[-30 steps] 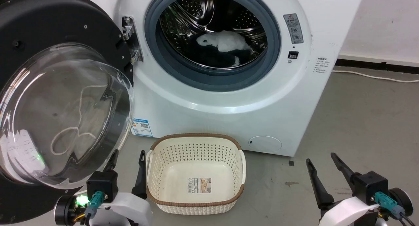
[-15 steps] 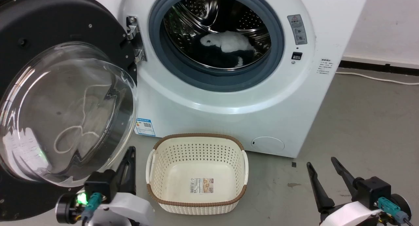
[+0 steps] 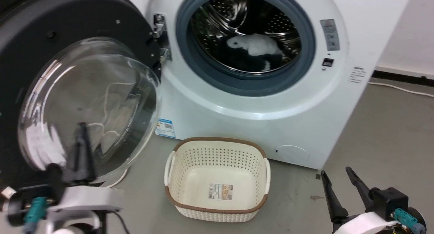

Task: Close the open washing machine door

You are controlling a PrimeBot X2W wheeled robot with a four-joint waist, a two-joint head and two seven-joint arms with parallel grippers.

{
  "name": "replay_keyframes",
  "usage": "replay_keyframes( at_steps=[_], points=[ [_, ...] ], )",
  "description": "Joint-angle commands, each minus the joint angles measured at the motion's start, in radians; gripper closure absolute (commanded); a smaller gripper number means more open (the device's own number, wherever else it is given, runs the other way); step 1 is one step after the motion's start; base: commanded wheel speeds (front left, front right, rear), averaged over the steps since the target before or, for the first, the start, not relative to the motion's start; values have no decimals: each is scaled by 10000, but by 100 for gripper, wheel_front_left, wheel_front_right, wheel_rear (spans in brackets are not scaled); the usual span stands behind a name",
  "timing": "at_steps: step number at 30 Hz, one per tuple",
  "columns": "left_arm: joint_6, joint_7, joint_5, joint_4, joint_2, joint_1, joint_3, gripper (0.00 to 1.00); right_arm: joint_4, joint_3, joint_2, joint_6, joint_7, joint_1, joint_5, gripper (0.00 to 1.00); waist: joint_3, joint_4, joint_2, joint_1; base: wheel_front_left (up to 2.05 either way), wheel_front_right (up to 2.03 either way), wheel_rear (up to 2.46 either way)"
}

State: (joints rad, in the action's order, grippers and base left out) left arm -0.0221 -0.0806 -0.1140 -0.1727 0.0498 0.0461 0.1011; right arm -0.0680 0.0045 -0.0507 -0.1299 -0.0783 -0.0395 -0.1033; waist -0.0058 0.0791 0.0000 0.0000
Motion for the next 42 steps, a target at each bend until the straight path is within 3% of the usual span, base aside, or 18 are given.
replay_keyframes(
  at_steps=[1, 11, 16, 23, 28, 36, 42],
  points=[
    [-57, -113, -149, -208, 6, 190, 471, 100, -94, 2, 2, -3, -135, -138, -155, 0, -10, 213, 0, 0, 0, 0, 0],
    [194, -301, -585, 311, 182, 753, 2608, 100, -277, -60, 2, -3, -323, -214, -386, 0, 66, 854, 0, 0, 0, 0, 0],
    [106, -302, -962, 1217, 678, 1090, 3598, 100, -365, -131, 2, -4, -427, -175, -407, 0, 280, 1139, 0, 0, 0, 0, 0],
    [-274, 359, -1265, 2541, 1733, 1665, 4280, 100, -346, -264, 3, -4, -466, -22, -187, 0, 811, 1447, 0, 0, 0, 0, 0],
    [-176, 888, -1255, 3168, 2446, 1892, 4239, 100, -46, -383, 3, -4, -266, 74, 69, 0, 1352, 1638, 0, 0, 0, 0, 0],
    [591, 1425, -1386, 3858, 3294, 2441, 3671, 100, 556, -435, 3, -5, 94, 130, 210, 0, 2091, 2010, 0, 0, 0, 0, 0],
    [1077, 2092, -1902, 4466, 3867, 2960, 2537, 100, 863, -474, 4, -5, 241, 204, 229, 0, 2423, 2326, 0, 0, 0, 0, 0]
  ],
)
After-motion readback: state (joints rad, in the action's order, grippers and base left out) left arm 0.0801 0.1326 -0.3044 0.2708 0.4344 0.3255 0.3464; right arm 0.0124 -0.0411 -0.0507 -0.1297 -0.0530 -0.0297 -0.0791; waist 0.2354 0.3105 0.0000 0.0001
